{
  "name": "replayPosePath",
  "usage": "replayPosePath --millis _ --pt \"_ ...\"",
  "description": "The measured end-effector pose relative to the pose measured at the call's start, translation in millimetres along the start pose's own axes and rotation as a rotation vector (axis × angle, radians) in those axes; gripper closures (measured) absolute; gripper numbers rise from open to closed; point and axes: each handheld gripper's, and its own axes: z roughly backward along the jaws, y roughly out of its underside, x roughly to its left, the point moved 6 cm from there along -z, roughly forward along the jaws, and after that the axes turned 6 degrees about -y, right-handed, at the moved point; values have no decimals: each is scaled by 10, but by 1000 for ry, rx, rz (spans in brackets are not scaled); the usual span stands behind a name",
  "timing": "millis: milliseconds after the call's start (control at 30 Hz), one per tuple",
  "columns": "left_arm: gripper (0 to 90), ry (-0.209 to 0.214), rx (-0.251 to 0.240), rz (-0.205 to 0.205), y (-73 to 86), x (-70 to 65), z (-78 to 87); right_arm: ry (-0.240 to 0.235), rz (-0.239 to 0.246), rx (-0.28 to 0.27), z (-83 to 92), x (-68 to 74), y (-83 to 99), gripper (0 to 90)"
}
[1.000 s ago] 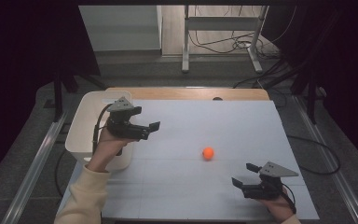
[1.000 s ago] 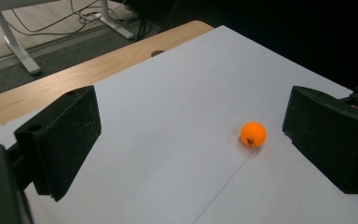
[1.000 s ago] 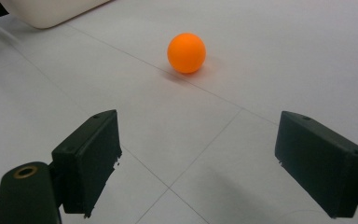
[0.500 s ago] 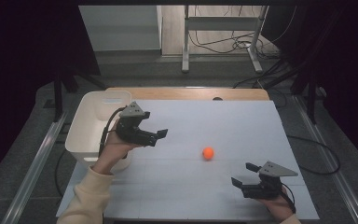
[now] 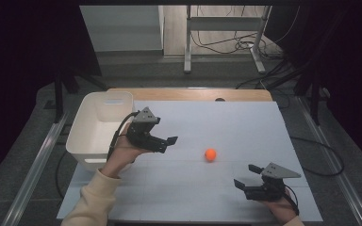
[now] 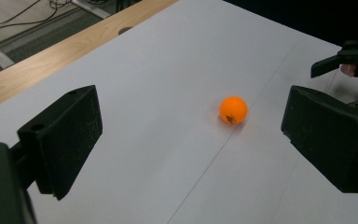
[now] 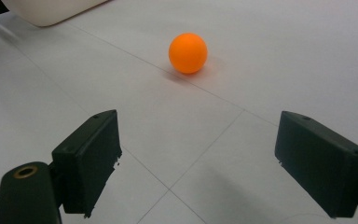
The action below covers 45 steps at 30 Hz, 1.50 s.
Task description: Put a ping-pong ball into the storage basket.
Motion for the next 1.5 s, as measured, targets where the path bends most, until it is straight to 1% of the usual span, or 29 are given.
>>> replayPosePath --millis 100,400,600,1167,1500 --pt "60 4 12 -12 5 -35 -38 0 1 1 0 1 1 148" --pt "61 12 36 -29 23 -117 -141 0 2 1 0 1 2 148" --pt "62 25 56 -43 35 -181 -231 0 2 0 6 3 2 148" --pt "63 54 97 -57 81 -289 -460 -2 3 0 6 3 1 148" --pt "64 70 110 -63 86 -346 -560 -3 2 -1 5 4 1 148"
